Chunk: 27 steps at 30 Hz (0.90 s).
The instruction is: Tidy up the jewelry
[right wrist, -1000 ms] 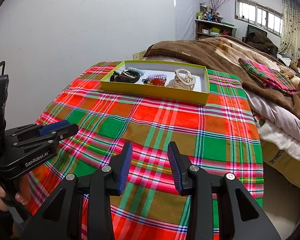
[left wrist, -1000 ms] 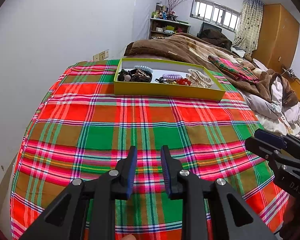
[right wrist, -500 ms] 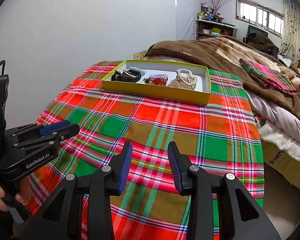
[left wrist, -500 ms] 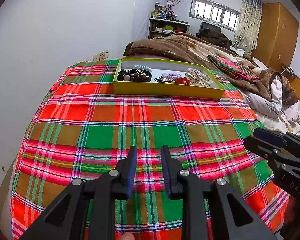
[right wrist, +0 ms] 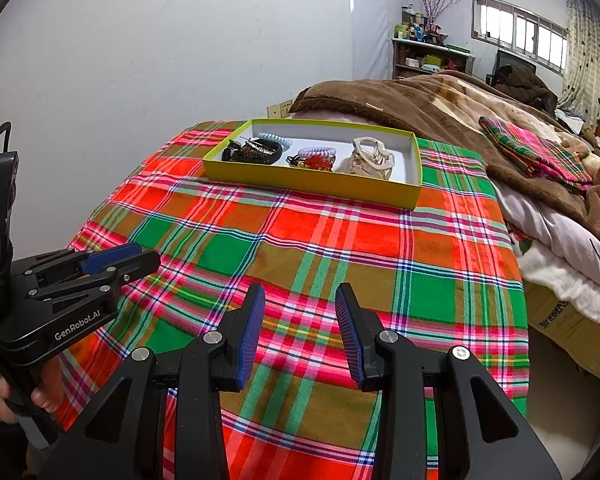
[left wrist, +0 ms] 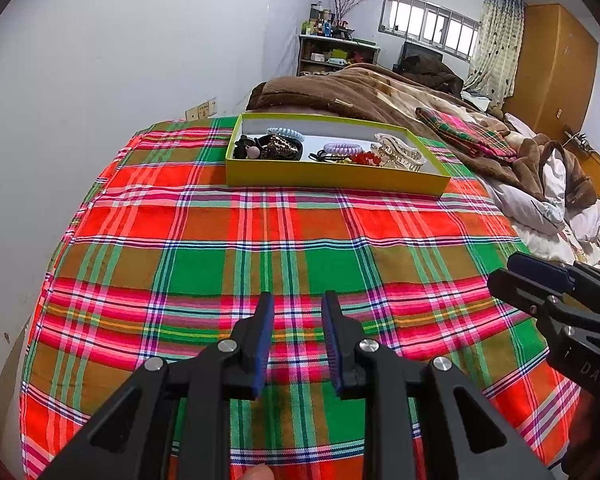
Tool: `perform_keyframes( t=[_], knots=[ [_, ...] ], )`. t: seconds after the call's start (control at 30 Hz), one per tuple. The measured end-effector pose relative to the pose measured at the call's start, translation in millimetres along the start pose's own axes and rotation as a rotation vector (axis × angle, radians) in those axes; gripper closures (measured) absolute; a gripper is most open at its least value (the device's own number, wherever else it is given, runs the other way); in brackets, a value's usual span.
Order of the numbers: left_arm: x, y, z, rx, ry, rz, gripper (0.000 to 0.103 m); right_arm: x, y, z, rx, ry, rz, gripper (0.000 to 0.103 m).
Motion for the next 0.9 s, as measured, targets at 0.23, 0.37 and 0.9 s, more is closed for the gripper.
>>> perform_keyframes(
  t=[0.23,0.37,0.9],
  knots=[
    [1.7,0.7,-1.9,0.011,0.012,0.008,0.077,-0.6,-0.2,-0.1,-0.001,0.000,0.000,0.065],
    [2.9,0.9,-3.3,0.018,-0.004,0.019,0.077,-0.1,0.0,-0.2,0.001,0.000,-0.003,0.065],
    [1.7,0.6,-1.0,0.023,-0.026,0.013,0.077,4.9,0.0,-1.6,0.003,0.005,-0.002,0.065]
  ],
)
Point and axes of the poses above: each gripper's, at about its wrist camera, not at the fingertips, and z roughly the way its jaws point, x to its right, y to its underside, the point moved 5 cm from there along z, roughly the way its jaws point, and after that the axes turned 1 degree about x, right-handed, at the moved point
